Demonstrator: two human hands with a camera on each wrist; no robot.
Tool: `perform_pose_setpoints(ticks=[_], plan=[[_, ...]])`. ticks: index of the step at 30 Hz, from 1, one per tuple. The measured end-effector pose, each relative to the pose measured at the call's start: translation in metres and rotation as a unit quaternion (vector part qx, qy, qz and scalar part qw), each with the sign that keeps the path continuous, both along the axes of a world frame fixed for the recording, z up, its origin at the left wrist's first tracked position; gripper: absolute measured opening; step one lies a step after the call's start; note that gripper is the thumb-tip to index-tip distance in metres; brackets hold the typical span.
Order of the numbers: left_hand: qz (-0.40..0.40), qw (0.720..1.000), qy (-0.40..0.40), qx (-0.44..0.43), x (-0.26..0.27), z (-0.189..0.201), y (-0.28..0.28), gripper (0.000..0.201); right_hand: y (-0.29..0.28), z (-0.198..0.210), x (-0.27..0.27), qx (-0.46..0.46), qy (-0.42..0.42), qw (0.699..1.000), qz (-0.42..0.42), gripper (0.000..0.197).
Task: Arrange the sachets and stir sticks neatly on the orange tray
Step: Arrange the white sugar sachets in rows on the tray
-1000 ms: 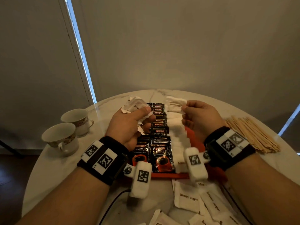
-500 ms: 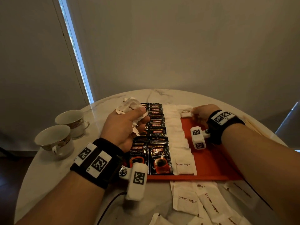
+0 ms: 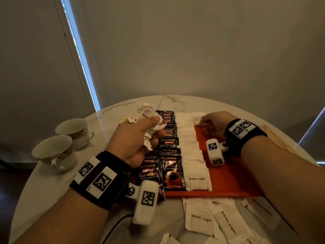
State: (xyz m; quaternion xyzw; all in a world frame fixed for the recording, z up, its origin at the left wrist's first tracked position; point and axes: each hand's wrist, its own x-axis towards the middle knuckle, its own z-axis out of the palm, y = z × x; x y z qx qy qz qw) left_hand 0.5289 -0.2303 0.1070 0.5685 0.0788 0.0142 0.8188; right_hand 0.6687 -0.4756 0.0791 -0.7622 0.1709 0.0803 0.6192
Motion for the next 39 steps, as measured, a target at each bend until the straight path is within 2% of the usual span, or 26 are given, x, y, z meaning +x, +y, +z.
perform_pose_setpoints(ticks=[3, 5, 8, 10, 15, 20, 22, 24, 27, 34, 39], plan=[[-0.025, 1.0, -0.001, 0.016, -0.003, 0.002, -0.001, 0.009, 0.001, 0.006, -0.007, 0.025, -0.008, 1.0, 0.006, 0.021], [-0.037, 0.999, -0.002, 0.024, -0.004, 0.003, -0.001, 0.01, 0.008, 0.014, -0.021, 0.039, -0.045, 0.998, 0.033, 0.023], [-0.043, 0.999, 0.004, 0.028, -0.005, 0.005, -0.001, 0.015, 0.024, 0.03, -0.058, 0.071, -0.107, 0.984, 0.126, 0.021], [-0.042, 0.999, 0.011, 0.015, -0.005, 0.007, 0.0, 0.014, 0.037, 0.041, -0.084, 0.046, -0.132, 0.966, 0.219, 0.015], [-0.028, 0.999, 0.02, -0.042, -0.003, 0.019, 0.016, 0.012, 0.069, 0.057, -0.138, -0.157, -0.138, 0.894, 0.396, 0.022], [-0.022, 0.997, 0.013, -0.073, 0.0, 0.023, 0.038, 0.016, 0.09, 0.052, -0.179, -0.195, -0.054, 0.816, 0.542, 0.015], [-0.019, 0.997, 0.013, -0.069, -0.001, 0.022, 0.039, 0.016, 0.097, 0.044, -0.188, -0.233, -0.037, 0.784, 0.574, 0.017], [-0.017, 0.998, 0.014, -0.064, -0.002, 0.023, 0.036, 0.013, 0.102, 0.037, -0.193, -0.259, -0.012, 0.768, 0.586, 0.018], [-0.018, 0.997, 0.014, -0.069, -0.003, 0.024, 0.034, 0.011, 0.108, 0.032, -0.192, -0.284, -0.017, 0.769, 0.573, 0.018], [-0.006, 0.996, 0.026, -0.085, 0.0, 0.023, 0.041, 0.015, 0.113, 0.03, -0.184, -0.232, -0.003, 0.819, 0.525, 0.022], [0.001, 0.996, 0.027, -0.084, 0.003, 0.021, 0.045, 0.021, 0.114, 0.033, -0.176, -0.232, -0.02, 0.839, 0.492, 0.016]])
